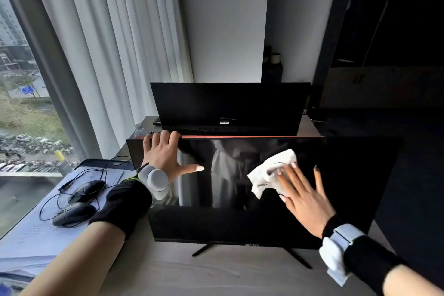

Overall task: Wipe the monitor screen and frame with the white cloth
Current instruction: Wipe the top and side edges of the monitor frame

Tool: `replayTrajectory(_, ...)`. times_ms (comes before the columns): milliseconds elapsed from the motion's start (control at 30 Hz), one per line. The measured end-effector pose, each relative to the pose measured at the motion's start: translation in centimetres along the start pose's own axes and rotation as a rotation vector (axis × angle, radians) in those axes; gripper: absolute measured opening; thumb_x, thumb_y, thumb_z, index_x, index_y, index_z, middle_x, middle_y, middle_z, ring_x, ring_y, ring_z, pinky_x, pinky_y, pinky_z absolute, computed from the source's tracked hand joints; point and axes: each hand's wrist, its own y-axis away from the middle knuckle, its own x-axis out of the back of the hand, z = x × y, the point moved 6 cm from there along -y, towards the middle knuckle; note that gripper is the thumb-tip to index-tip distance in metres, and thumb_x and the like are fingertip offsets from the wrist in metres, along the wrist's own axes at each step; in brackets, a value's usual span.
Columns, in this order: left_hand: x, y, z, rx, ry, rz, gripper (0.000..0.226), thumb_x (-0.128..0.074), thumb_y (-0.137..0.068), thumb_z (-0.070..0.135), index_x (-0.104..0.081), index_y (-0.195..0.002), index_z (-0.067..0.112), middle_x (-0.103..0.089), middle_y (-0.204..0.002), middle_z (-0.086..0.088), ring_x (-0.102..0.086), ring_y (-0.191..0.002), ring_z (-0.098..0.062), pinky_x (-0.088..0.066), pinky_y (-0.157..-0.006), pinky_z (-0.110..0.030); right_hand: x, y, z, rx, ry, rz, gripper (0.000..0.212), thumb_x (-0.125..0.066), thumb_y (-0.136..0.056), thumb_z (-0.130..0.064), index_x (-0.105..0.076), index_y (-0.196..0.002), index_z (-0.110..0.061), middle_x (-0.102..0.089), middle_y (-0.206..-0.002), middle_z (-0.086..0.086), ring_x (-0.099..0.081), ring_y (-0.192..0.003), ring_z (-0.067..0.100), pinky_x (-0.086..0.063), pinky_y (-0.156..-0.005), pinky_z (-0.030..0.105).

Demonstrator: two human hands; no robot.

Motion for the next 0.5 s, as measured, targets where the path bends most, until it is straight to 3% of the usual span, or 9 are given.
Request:
replayTrajectory(100,0.0,0.0,0.0,0.013,0.016,0.023,0.094,-0.028,-0.055,0.096,-0.044,-0.105,0.017,-0.046,-0.1,-0.001,-0.042,-0.104,-0.028,-0.023,-0.106,-0.048,0.3,-1.6,-3.1,0.001,-0.057,0.02,0.063,-0.036,-0.088,-0.036,-0.026,-0.148,-0.016,-0.032,-0.153,0.007,-0.013,-0.145,0.019,-0.02,-0.109,0.061)
replayTrajectory(333,0.3,0.2,0.2,0.019,-0.001,0.05,0.083,-0.019,-0.067,0.09,-0.042,-0.1,0.018,-0.041,-0.094,0.001,-0.043,-0.099,-0.026,-0.026,-0.105,-0.046,2.4,-5.5,-11.5,0.18,-0.128,-0.003,0.079,-0.053,-0.087,-0.045,-0.015,-0.151,-0.021,-0.014,-0.159,0.0,-0.012,-0.147,0.015,-0.018,-0.112,0.06)
replayTrajectory(500,0.2,0.1,0.0,0.013,0.005,0.101,0.076,-0.021,-0.072,0.086,-0.042,-0.098,0.018,-0.04,-0.092,0.002,-0.044,-0.097,-0.027,-0.027,-0.103,-0.046,2.8,-5.3,-9.4,0.151,-0.087,0.015,0.075,-0.047,-0.091,-0.042,-0.01,-0.152,-0.021,-0.011,-0.16,-0.002,-0.012,-0.146,0.011,-0.02,-0.11,0.061)
